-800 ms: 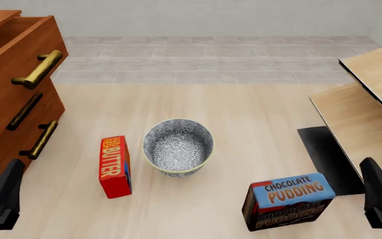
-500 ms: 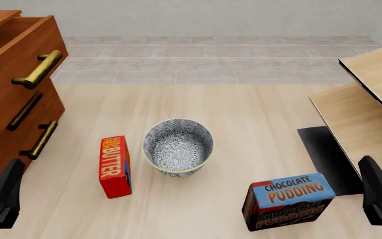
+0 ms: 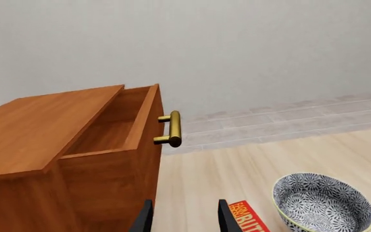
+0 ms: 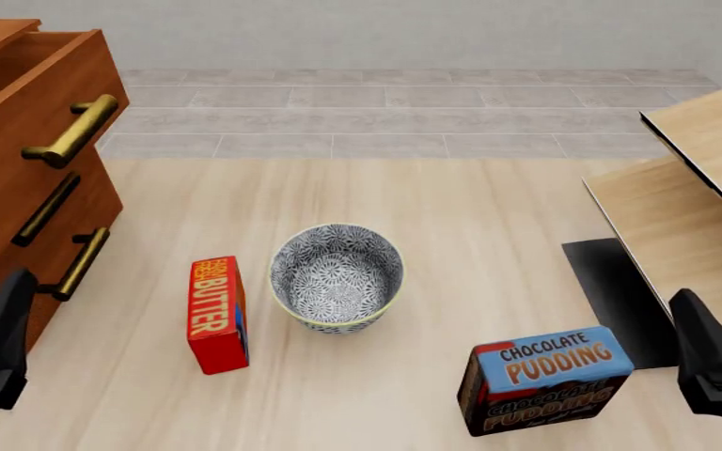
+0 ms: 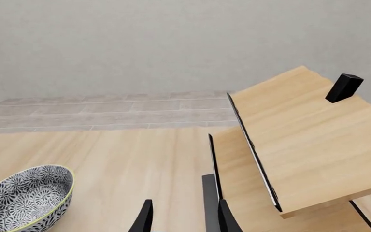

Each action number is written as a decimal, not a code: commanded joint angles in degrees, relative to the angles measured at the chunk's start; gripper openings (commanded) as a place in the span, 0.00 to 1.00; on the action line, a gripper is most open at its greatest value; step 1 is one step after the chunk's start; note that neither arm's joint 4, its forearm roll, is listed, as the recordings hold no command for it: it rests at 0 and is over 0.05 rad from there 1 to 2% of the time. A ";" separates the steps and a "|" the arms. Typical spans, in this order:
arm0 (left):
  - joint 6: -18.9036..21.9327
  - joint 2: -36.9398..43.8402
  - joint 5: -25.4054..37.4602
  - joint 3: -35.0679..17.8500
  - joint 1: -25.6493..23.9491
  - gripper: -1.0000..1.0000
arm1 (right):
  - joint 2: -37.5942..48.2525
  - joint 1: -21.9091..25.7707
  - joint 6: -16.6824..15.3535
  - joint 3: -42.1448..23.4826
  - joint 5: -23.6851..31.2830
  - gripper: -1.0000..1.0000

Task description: Close the top drawer of the cabinet.

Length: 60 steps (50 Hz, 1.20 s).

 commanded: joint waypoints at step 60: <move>50.37 49.27 -62.20 1.69 -7.87 1.00 | 1.38 -0.18 1.03 0.06 -0.53 1.00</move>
